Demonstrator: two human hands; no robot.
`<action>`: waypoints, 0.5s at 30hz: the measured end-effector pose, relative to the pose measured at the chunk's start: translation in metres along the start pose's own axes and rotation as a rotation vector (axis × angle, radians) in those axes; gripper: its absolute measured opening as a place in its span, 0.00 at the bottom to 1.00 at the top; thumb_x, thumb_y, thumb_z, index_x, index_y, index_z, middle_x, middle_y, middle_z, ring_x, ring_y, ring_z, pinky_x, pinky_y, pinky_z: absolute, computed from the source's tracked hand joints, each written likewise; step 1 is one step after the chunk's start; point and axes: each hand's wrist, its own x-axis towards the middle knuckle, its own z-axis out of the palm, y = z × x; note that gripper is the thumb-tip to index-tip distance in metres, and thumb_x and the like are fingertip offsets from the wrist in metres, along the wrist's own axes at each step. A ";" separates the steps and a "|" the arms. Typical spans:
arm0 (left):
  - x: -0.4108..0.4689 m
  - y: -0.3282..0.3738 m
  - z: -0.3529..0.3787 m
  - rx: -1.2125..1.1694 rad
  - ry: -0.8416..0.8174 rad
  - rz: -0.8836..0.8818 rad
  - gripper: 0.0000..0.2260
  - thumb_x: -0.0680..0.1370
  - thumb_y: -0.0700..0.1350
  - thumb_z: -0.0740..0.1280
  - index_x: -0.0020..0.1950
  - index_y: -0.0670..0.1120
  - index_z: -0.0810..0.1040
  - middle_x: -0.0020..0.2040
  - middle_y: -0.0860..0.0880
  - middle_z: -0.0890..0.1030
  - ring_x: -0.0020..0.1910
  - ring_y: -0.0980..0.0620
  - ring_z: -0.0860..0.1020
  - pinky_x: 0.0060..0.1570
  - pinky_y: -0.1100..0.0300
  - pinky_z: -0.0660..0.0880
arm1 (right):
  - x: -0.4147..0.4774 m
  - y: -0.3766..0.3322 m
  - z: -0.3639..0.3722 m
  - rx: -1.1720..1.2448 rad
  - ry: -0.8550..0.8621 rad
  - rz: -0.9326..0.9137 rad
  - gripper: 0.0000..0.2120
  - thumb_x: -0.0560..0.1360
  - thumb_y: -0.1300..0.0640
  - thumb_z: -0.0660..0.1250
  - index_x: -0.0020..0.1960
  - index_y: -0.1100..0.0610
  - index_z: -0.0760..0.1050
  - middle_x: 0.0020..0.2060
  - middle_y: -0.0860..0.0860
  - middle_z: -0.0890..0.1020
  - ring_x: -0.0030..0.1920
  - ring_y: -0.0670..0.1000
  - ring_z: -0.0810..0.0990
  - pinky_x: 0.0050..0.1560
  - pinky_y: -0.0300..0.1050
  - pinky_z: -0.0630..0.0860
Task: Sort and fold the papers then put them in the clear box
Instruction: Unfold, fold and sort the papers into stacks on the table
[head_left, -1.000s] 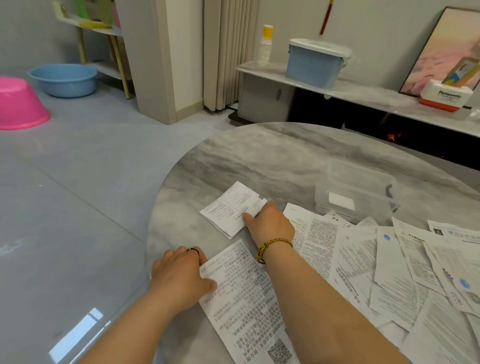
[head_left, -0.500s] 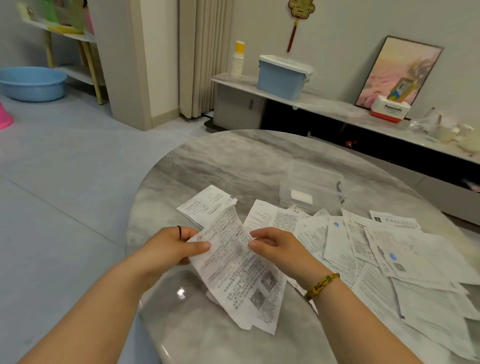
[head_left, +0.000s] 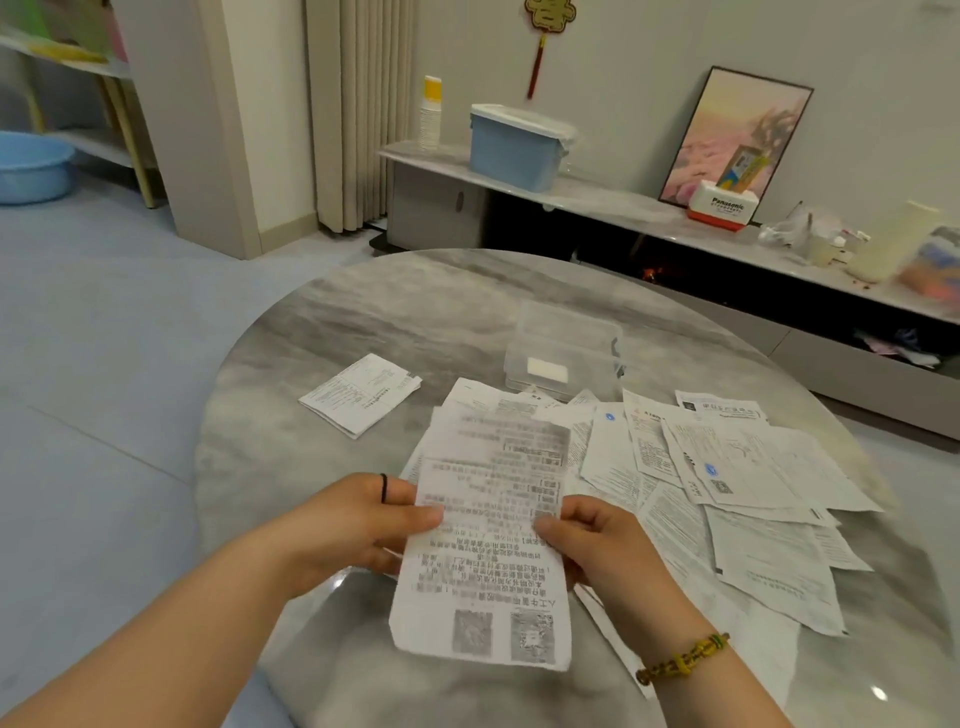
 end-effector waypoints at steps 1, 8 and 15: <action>0.001 -0.001 0.003 0.005 0.011 -0.011 0.06 0.76 0.38 0.63 0.47 0.43 0.80 0.39 0.49 0.85 0.36 0.55 0.83 0.33 0.65 0.78 | 0.001 0.001 -0.002 0.009 0.005 0.013 0.09 0.74 0.66 0.64 0.34 0.61 0.74 0.32 0.58 0.78 0.26 0.48 0.75 0.26 0.36 0.72; 0.014 0.004 0.010 -0.063 0.143 0.040 0.07 0.76 0.37 0.63 0.44 0.44 0.81 0.36 0.49 0.85 0.31 0.55 0.82 0.29 0.65 0.77 | 0.012 0.002 -0.009 -0.020 -0.138 0.042 0.05 0.75 0.63 0.63 0.46 0.60 0.78 0.44 0.63 0.82 0.39 0.58 0.77 0.32 0.43 0.72; 0.014 0.004 0.004 -0.174 0.145 0.047 0.09 0.74 0.38 0.65 0.38 0.45 0.82 0.34 0.47 0.84 0.27 0.53 0.78 0.25 0.65 0.73 | 0.019 0.000 -0.010 0.294 -0.128 0.065 0.08 0.75 0.66 0.61 0.45 0.61 0.78 0.41 0.57 0.83 0.39 0.55 0.81 0.42 0.45 0.79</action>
